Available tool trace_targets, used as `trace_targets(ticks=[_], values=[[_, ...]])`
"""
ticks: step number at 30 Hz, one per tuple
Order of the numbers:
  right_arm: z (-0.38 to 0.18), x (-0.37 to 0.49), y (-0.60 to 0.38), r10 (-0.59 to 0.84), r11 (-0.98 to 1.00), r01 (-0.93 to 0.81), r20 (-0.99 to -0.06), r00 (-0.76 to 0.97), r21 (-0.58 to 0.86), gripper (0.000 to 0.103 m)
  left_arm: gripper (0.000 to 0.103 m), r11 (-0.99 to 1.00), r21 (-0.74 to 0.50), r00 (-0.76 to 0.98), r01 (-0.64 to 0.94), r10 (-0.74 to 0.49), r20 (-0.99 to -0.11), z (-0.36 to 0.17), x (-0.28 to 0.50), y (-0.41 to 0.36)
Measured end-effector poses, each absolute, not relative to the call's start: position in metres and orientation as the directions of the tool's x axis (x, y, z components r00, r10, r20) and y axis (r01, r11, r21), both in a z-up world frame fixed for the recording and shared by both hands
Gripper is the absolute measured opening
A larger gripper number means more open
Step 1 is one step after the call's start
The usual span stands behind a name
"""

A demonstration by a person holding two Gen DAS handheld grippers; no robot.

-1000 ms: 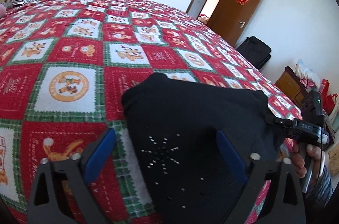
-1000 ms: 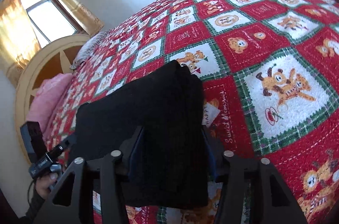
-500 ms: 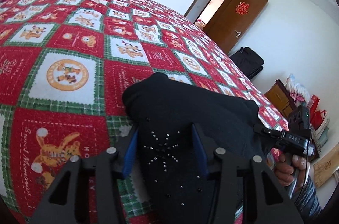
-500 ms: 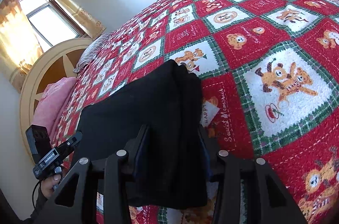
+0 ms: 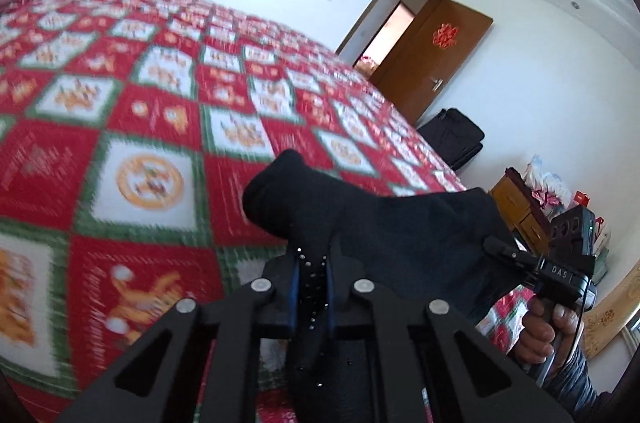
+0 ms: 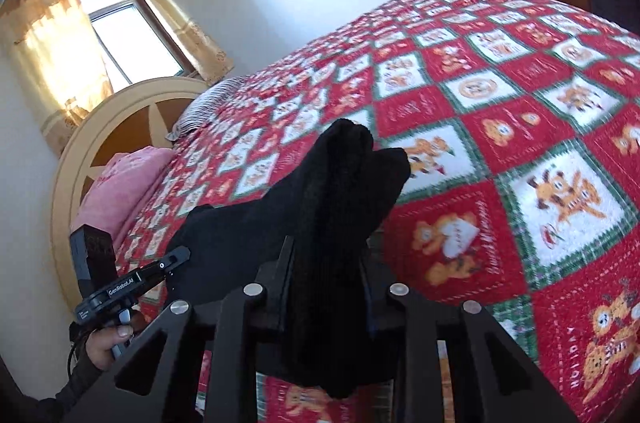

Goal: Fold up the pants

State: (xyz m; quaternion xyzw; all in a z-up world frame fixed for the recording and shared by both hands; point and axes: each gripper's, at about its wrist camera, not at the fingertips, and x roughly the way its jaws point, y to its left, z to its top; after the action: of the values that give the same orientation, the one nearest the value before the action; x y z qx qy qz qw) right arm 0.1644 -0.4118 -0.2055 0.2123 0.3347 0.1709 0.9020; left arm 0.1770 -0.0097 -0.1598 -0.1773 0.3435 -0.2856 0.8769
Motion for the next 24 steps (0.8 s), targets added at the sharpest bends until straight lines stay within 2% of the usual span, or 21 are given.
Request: trace_targets(ticks=[5,11,24], values=[[-0.194,0.183,-0.377,0.501,0.842,-0.238,-0.539,0.677,0.484,0.027,0.01,0.787,-0.515,0.633,0.339,-0.596,-0.495,-0.149,0.182,0.027],[-0.181,0.226,-0.318,0.563,0.821,-0.338,-0.552,0.616,0.46,0.027,0.01,0.858,-0.449,0.699,0.25,-0.48,-0.53,-0.146,0.18,0.089],[-0.176,0.297,-0.154,0.683,0.726,-0.539,-0.545,0.487,0.428,0.027,0.01,0.928,-0.371,0.821,0.034,-0.237,-0.519,-0.137,0.17,0.201]])
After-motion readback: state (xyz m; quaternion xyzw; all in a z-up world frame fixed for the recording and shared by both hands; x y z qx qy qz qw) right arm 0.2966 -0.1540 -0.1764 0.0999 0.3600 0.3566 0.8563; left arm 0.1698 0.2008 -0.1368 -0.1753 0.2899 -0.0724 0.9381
